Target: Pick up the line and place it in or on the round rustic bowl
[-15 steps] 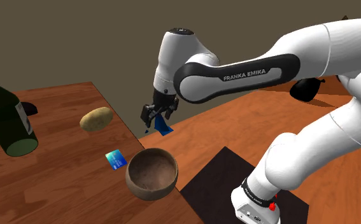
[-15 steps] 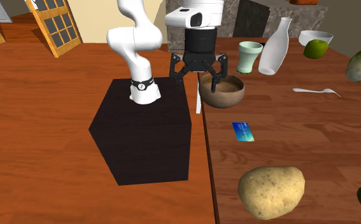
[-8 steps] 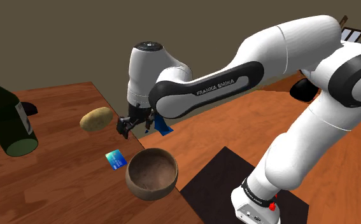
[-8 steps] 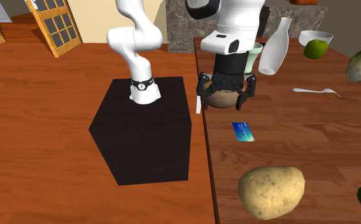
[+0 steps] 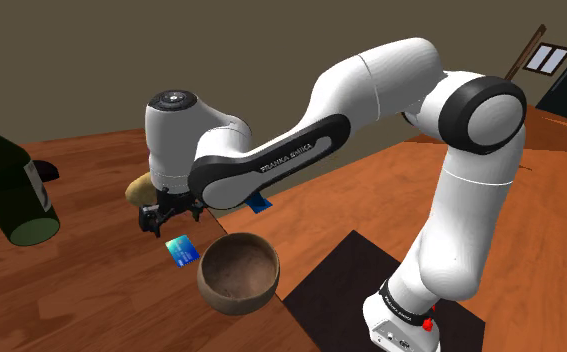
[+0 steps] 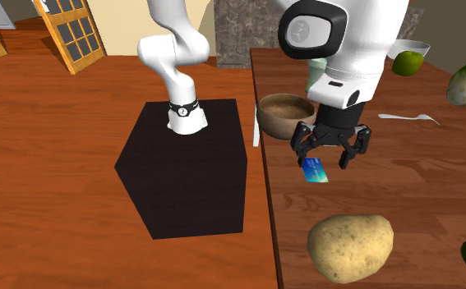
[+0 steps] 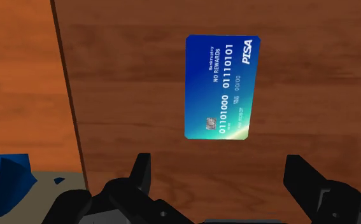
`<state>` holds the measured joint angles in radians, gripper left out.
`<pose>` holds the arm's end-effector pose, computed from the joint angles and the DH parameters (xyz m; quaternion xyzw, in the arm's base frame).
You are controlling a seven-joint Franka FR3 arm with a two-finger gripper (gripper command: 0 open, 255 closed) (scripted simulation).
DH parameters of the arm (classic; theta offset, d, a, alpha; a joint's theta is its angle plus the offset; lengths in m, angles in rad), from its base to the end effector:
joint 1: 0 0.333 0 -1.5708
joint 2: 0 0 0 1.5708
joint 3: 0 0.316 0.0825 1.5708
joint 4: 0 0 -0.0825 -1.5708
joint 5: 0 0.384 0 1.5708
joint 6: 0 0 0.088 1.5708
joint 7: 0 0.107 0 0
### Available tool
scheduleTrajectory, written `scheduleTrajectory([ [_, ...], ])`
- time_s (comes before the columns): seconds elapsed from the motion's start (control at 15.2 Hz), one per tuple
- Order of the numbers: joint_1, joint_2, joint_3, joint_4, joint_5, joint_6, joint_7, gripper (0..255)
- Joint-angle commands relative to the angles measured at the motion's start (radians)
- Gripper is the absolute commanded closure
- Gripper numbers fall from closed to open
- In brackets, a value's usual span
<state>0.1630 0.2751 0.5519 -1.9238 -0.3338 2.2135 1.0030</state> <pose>0.4811 0.3816 0.3737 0.9956 -0.0581 0.0707 0.0178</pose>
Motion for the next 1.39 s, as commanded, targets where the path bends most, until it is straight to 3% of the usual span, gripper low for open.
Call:
scheduleTrajectory([
  [0.0, 0.013, 0.031, -0.007, 0.01, -0.025, 0.015, 0.024, 0],
  [0.4, 0.023, 0.079, -0.026, -0.004, -0.065, 0.068, 0.049, 0],
  [0.92, 0.023, 0.079, -0.026, -0.004, -0.065, 0.068, 0.049, 0],
  [0.99, 0.023, 0.079, -0.026, -0.004, -0.065, 0.068, 0.049, 255],
  [1.32, 0.023, 0.079, -0.026, -0.005, -0.065, 0.068, 0.05, 255],
])
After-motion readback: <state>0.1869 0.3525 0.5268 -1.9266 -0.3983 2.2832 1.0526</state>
